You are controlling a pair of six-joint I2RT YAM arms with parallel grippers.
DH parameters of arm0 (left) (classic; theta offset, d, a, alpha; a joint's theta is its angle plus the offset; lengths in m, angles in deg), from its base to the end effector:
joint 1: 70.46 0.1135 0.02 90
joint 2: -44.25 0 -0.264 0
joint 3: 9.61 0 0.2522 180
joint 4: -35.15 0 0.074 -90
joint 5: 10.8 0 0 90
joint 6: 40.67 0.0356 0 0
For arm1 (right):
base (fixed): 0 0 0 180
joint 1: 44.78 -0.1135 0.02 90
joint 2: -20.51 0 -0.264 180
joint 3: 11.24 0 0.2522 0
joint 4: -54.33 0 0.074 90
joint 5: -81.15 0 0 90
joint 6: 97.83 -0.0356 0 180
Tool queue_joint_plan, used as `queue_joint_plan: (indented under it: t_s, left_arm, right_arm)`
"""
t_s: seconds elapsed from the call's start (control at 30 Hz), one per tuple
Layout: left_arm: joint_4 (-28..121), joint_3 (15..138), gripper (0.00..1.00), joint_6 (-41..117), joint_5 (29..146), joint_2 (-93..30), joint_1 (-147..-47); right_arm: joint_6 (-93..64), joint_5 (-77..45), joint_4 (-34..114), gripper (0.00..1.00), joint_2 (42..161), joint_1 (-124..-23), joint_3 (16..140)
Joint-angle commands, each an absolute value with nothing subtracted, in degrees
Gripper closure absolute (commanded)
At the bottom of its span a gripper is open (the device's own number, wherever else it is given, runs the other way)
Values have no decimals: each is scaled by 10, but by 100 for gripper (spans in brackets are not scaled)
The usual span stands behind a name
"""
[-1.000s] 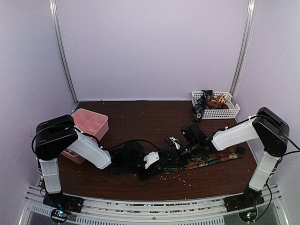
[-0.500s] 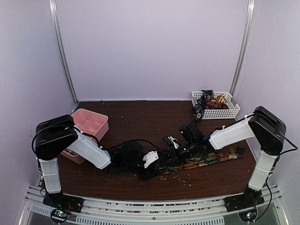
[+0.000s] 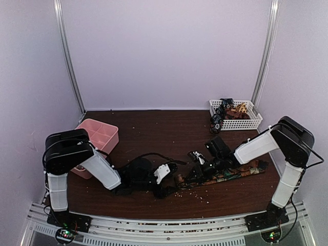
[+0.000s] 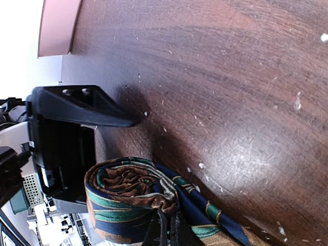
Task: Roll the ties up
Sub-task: Roll the tie at the center of the board.
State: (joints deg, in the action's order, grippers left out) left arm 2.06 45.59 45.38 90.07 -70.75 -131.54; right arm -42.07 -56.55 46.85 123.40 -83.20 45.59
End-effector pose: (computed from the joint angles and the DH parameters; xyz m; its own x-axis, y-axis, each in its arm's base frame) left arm 0.1662 -0.3146 0.0858 -0.2817 0.3699 -0.8853 0.9238 0.3538 -0.1461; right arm 0.2282 0.2146 0.1105 -0.9500 -0.2702 -0.1566 -0.2759 0.4913 0.8261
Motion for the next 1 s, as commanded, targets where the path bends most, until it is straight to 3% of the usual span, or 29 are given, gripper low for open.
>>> queue_joint_plan:
  t_s: [0.0,0.1,0.3,0.47,0.53,0.6,0.73,0.97]
  left_arm:
    - [-54,488,26,423,895,-748,-1322]
    - [-76,502,27,409,898,-768,-1322]
    - [-88,498,40,395,907,-780,-1322]
    - [-79,466,65,418,904,-765,-1322]
    - [-51,453,70,442,906,-747,-1321]
    - [4,452,74,467,909,-730,-1322]
    - [73,454,75,498,926,-710,-1321]
    - [147,486,75,534,928,-710,-1322]
  right_arm:
    - [-415,-519,441,100,1261,-836,443]
    - [-425,-520,450,100,1264,-843,447]
    - [-446,-517,473,100,1262,-850,448]
    - [-458,-529,479,99,1256,-854,450]
    - [-455,-532,468,93,1240,-853,450]
    - [-451,-537,457,79,1220,-850,449]
    - [-463,-556,449,59,1181,-848,449]
    - [-507,-575,464,53,1154,-873,471]
